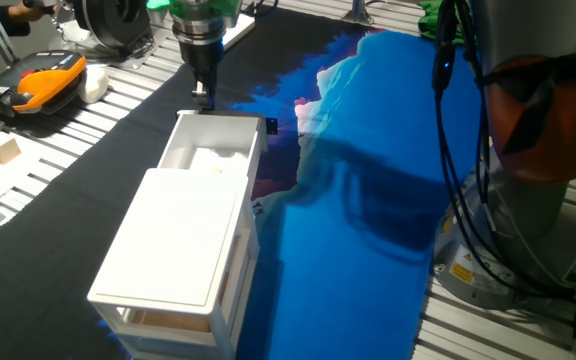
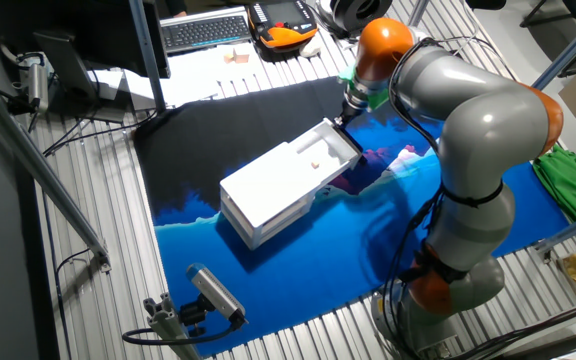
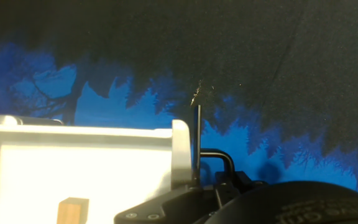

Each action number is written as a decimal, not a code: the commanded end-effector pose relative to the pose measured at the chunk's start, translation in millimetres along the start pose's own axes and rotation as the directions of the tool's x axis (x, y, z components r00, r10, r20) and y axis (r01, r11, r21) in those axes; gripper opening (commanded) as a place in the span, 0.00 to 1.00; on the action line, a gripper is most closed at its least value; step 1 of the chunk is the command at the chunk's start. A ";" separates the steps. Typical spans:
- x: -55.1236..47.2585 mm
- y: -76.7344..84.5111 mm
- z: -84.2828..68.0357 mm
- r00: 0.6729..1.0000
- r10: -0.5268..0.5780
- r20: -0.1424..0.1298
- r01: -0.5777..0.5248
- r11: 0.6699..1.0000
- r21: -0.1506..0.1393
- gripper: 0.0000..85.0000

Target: Grasp the handle and open the drawer

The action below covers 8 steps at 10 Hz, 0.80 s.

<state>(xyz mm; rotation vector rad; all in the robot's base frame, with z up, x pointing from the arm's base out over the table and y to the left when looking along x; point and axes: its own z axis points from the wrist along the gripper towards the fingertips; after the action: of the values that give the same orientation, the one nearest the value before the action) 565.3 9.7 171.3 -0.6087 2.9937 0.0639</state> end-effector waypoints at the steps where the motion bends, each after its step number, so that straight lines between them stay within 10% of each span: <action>1: 0.1 0.0 -0.2 1.000 0.010 0.007 -0.010 1.000 -0.001 0.20; 2: 0.4 -0.1 -0.2 1.000 0.020 0.019 -0.020 1.000 0.000 0.40; 8: 1.7 0.2 -12.5 0.999 0.037 0.026 -0.036 0.999 -0.012 0.40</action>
<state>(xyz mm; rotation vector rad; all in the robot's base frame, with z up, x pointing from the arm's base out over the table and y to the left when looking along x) 562.4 8.3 184.8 -0.5484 2.9834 0.0888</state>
